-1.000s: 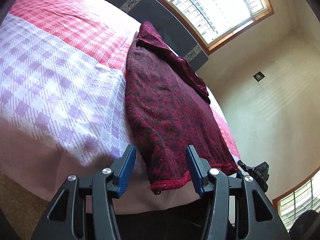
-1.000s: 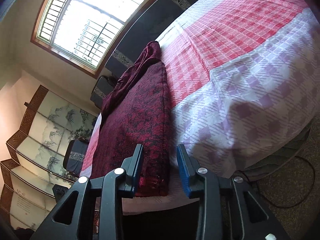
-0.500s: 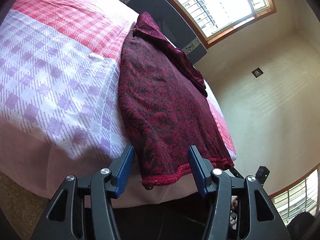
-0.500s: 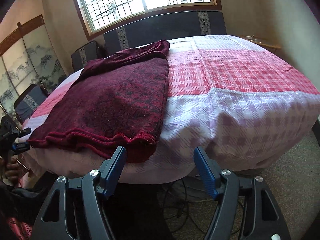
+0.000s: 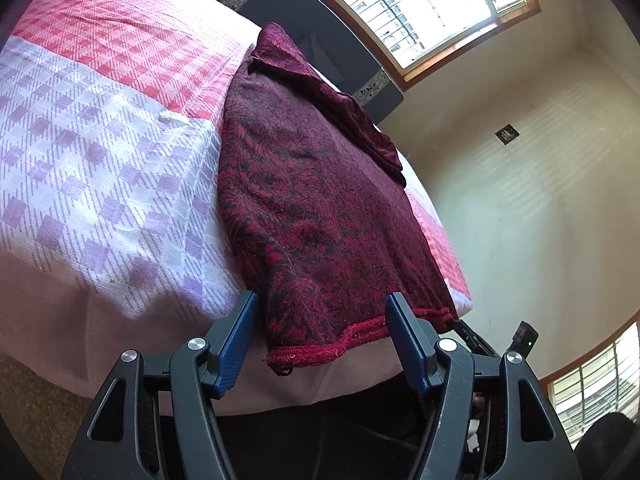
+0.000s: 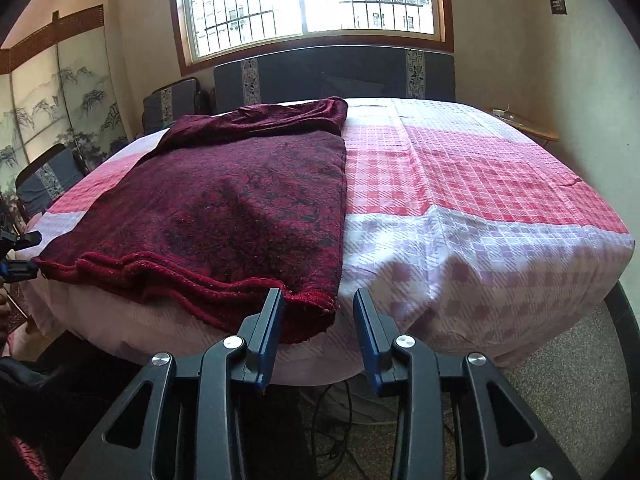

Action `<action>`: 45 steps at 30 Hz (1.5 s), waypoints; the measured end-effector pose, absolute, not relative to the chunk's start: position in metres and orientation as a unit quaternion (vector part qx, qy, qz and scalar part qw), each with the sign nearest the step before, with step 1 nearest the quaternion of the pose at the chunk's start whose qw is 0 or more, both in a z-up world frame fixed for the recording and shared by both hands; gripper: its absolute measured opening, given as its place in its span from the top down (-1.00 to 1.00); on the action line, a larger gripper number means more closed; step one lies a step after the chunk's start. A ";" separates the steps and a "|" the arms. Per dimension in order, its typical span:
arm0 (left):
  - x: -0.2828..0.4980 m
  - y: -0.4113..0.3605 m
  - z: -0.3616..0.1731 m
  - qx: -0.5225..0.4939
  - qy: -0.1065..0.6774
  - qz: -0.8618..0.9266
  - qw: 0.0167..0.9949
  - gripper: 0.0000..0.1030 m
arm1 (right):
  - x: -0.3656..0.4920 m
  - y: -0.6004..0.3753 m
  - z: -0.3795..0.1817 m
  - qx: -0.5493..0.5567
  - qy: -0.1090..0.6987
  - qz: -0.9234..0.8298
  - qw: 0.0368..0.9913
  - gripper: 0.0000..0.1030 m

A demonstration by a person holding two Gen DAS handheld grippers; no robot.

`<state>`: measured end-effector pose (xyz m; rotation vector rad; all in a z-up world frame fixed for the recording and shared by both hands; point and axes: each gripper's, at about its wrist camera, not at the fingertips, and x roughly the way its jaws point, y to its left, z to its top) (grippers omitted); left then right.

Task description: Fold small clothes

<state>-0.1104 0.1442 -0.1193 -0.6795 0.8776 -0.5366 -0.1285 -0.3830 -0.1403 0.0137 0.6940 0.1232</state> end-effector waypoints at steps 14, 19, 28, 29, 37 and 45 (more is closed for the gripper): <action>-0.110 0.137 -0.122 -0.310 0.423 -0.263 0.810 -0.30 | -0.125 -0.370 -0.146 -0.012 0.334 0.057 0.941 0.32; -0.109 0.138 -0.124 -0.318 0.421 -0.263 0.808 -0.30 | -0.117 -0.371 -0.143 0.006 0.334 0.042 0.942 0.80; -0.118 0.145 -0.121 -0.300 0.406 -0.253 0.826 -0.28 | -0.122 -0.402 -0.151 0.081 0.348 0.057 0.932 0.89; -0.117 0.146 -0.122 -0.303 0.408 -0.252 0.824 -0.28 | -0.124 -0.405 -0.149 0.088 0.343 0.059 0.934 0.89; -0.092 0.148 -0.122 -0.334 0.445 -0.254 0.791 -0.31 | -0.116 -0.441 -0.128 0.222 0.309 0.121 0.917 -0.10; -0.077 0.122 -0.116 -0.291 0.461 -0.256 0.798 -0.34 | -0.079 -0.437 -0.133 0.261 0.335 0.153 0.893 -0.13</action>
